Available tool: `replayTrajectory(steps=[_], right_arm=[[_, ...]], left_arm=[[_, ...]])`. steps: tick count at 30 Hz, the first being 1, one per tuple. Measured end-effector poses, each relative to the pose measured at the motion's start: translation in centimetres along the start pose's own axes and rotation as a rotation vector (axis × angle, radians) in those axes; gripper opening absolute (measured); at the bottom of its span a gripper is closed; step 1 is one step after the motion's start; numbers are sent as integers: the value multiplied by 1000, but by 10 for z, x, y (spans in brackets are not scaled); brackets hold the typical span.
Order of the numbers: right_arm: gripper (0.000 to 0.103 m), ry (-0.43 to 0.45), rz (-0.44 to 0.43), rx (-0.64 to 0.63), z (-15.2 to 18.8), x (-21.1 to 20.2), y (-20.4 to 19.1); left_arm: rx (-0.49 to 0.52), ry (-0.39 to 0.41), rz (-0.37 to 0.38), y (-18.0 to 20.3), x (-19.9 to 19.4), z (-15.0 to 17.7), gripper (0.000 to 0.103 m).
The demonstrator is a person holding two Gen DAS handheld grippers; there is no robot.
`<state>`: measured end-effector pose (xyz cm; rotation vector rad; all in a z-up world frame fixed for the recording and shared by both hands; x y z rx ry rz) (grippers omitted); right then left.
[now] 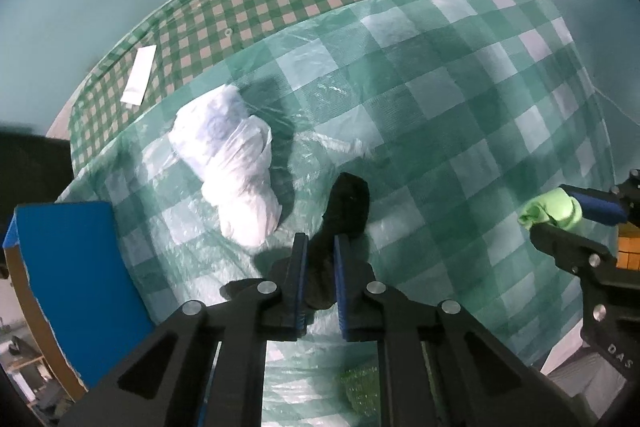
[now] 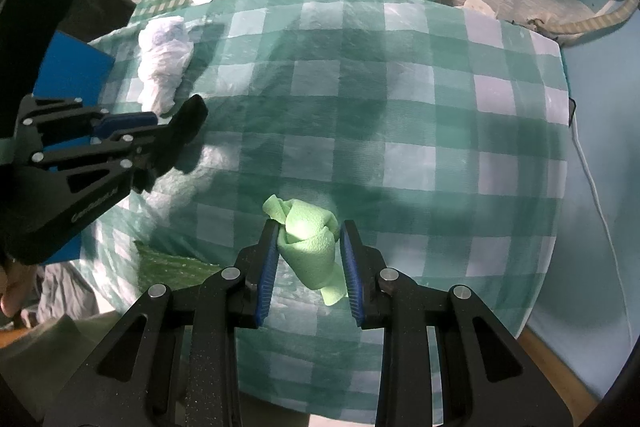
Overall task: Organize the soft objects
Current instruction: 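Close the left tool on the black sock and lift it while the right tool holds the green cloth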
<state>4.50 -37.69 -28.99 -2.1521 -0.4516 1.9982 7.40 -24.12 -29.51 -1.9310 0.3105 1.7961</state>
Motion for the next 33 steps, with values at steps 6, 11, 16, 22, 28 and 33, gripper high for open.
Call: replayTrajectory(steps=[6, 11, 16, 22, 28, 33], right_arm=[[29, 10, -1, -7, -1, -5, -8], [29, 20, -1, -9, -1, -11, -14], [29, 29, 5, -15, -1, -19, -20], [29, 42, 14, -22, -3, -31, -32], [29, 51, 16, -30, -4, -40, -44], [29, 57, 16, -29, -5, -45, -53]], left_arm=[[-17, 13, 18, -5, -9, 11, 11], [-31, 24, 23, -13, -16, 21, 11], [-58, 29, 33, -25, -20, 31, 11], [-87, 27, 44, -41, -22, 43, 11], [-97, 26, 53, -52, -26, 58, 11], [-102, 10, 84, -57, -22, 64, 11]])
Point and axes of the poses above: each gripper's, at about its wrist camera, not at the fingertips, and x roughly the way its jaws point, y to its right, z to its underside, the point moved 4 cm from there along x, roughly the way its jaws point, and after that the axes turned 5 degrees about -z, right-handed, at the moved point
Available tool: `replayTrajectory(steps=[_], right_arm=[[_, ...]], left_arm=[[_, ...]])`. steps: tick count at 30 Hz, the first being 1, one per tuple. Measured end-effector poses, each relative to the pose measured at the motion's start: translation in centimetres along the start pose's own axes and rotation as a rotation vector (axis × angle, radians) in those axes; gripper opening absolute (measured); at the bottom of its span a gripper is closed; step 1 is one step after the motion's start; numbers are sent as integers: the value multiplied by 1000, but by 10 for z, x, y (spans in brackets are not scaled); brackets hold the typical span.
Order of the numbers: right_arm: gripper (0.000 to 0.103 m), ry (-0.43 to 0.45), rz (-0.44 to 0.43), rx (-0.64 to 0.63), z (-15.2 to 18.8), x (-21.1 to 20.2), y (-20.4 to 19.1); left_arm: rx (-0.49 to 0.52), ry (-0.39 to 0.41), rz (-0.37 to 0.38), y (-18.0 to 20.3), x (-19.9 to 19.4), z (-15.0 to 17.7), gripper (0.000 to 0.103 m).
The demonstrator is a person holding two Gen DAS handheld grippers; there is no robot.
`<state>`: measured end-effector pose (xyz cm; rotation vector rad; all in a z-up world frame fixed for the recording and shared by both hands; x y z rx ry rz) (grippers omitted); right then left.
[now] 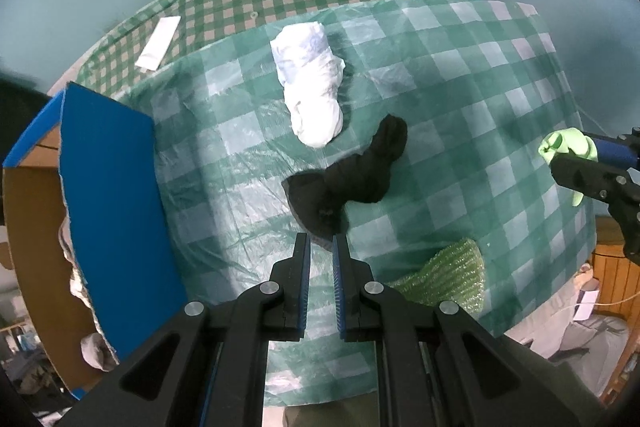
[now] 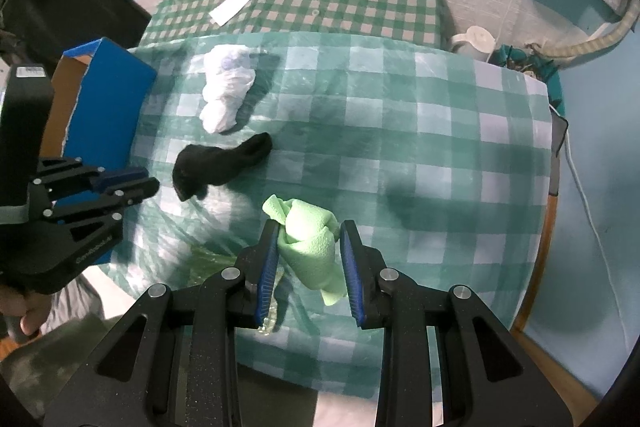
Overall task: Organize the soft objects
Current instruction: 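Close the left tool on the black sock and lift it while the right tool holds the green cloth, then carry the black sock and green cloth over the cardboard box with both tools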
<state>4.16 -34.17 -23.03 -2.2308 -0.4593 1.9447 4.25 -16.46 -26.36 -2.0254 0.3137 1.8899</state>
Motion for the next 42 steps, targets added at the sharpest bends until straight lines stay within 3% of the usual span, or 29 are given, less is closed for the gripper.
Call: replayTrajectory(steps=[3, 8, 14, 26, 36, 39, 42], right_arm=[[29, 0, 2, 2, 1, -1, -2], [29, 7, 5, 24, 7, -6, -1], [29, 11, 12, 58, 13, -8, 6], [29, 8, 9, 87, 18, -8, 10], [29, -5, 6, 80, 20, -4, 3], [29, -3, 7, 79, 19, -4, 2], [29, -2, 9, 78, 18, -5, 2]], left_arm=[[13, -10, 0, 1, 7, -3, 16], [51, 24, 2, 6, 12, -14, 46], [143, 31, 24, 20, 20, -27, 61], [220, -19, -15, 41, 45, -38, 62], [241, -1, -38, 52, 47, -41, 61], [245, 10, -58, 51, 48, -40, 48], [227, 12, -47, 50, 47, -41, 46]])
Point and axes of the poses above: each gripper's, at about its wrist camera, not at the fingertips, and x roughly the way its jaws point, y to its right, z to its underside, the point moved 4 cm from there along x, roughly the way its jaws point, and after that the axes turned 5 degrees about -z, right-handed, at the moved point
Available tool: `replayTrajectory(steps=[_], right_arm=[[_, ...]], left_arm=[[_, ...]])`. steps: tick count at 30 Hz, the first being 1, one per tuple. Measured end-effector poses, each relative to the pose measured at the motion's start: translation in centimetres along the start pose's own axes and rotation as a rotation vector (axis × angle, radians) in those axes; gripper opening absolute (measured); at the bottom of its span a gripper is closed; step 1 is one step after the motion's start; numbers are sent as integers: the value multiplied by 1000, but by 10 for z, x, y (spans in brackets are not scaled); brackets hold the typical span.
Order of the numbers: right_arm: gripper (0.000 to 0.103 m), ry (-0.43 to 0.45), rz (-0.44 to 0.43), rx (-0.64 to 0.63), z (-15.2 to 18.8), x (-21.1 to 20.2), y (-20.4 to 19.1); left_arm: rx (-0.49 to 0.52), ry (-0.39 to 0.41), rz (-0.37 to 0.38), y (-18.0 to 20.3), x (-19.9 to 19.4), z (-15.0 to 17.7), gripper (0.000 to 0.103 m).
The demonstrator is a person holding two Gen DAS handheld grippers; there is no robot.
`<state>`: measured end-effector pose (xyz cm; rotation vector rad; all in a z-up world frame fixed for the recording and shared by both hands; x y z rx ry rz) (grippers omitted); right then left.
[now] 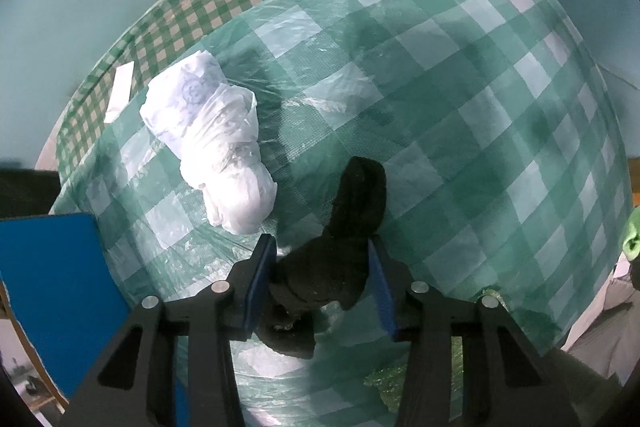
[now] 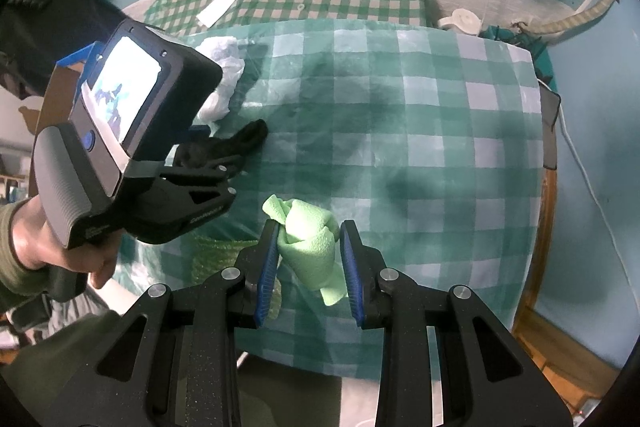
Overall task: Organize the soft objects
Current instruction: 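Carry the black sock and green cloth over the cardboard box with both tools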
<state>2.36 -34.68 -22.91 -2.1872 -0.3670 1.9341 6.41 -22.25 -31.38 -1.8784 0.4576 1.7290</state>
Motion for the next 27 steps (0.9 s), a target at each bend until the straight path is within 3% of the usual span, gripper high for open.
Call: replayTrajectory(steps=[14, 27], right_arm=[[29, 25, -8, -13, -7, -8, -3], [29, 44, -14, -64, -20, -20, -26]], left_arm=[[-56, 66, 6, -12, -35, 7, 44], [-145, 113, -10, -42, -83, 35, 44]])
Point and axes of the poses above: each gripper's, at about its wrist camera, not at the fingertips, and x roughly the way its jaws point, y to its right, z to its underside, the point moved 4 cm from there along x, roughly the way its jaws point, and after that the axes turned 5 degrees about -z, right-handed, at the moved point
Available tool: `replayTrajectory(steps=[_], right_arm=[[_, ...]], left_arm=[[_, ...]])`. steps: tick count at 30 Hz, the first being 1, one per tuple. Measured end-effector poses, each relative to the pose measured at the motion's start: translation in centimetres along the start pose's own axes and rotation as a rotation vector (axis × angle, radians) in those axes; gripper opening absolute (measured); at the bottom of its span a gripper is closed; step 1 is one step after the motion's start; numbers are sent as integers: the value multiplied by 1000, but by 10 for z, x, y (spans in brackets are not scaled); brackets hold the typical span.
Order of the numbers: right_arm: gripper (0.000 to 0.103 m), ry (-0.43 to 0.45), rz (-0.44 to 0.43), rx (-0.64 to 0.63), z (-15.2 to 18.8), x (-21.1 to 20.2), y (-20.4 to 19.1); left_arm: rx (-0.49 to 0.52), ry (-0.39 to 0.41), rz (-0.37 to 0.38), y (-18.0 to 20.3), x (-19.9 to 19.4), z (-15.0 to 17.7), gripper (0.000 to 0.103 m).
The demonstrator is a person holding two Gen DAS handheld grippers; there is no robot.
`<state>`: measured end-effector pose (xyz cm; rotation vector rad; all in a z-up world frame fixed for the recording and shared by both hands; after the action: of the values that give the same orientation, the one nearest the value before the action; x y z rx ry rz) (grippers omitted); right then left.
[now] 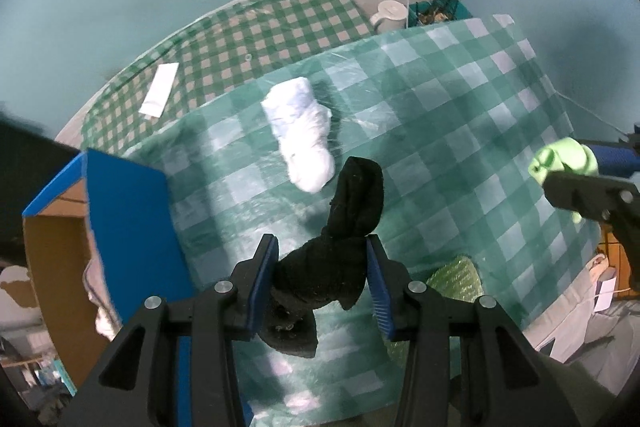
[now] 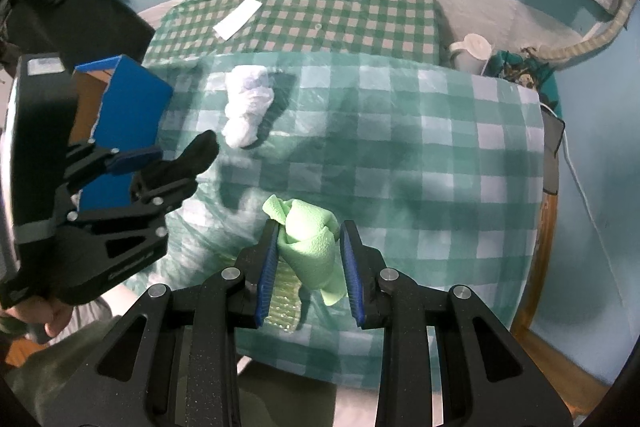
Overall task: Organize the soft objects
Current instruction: 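Carry the black sock and green cloth over the cardboard box with both tools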
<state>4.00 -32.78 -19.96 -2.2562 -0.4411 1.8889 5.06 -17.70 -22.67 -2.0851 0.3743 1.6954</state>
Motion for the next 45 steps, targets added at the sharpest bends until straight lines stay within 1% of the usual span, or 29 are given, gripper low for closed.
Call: replayTrajectory(steps=[4, 12, 19, 23, 33, 45], right_arm=[[29, 5, 1, -27, -6, -4, -12], [29, 10, -8, -68, -17, -7, -41], [29, 11, -19, -113, -26, -6, -73], [29, 8, -27, -139, -30, -4, -92], [29, -9, -58, -200, -40, 6, -139], [29, -32, -90, -297, -54, 23, -197]], left_arm=[[-28, 20, 12, -11, -17, 7, 44], [-97, 40, -2, -41, -43, 23, 44], [-152, 26, -32, -68, -47, 41, 44], [-187, 13, -34, -84, -48, 52, 44], [-278, 11, -37, -127, -57, 72, 44], [-393, -5, -54, -180, -56, 98, 44]])
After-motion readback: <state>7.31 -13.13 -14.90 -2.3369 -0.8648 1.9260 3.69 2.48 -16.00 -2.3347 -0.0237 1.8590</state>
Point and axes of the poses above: each gripper's, at about its wrist camera, not at the fingertips, and x roughly the way its jaws point, y to its right, z to its underside, the point moved 4 cm from there along x, roughly the way its jaws point, and after that the axes turned 5 degrees about -z, right-handed, at the moved point
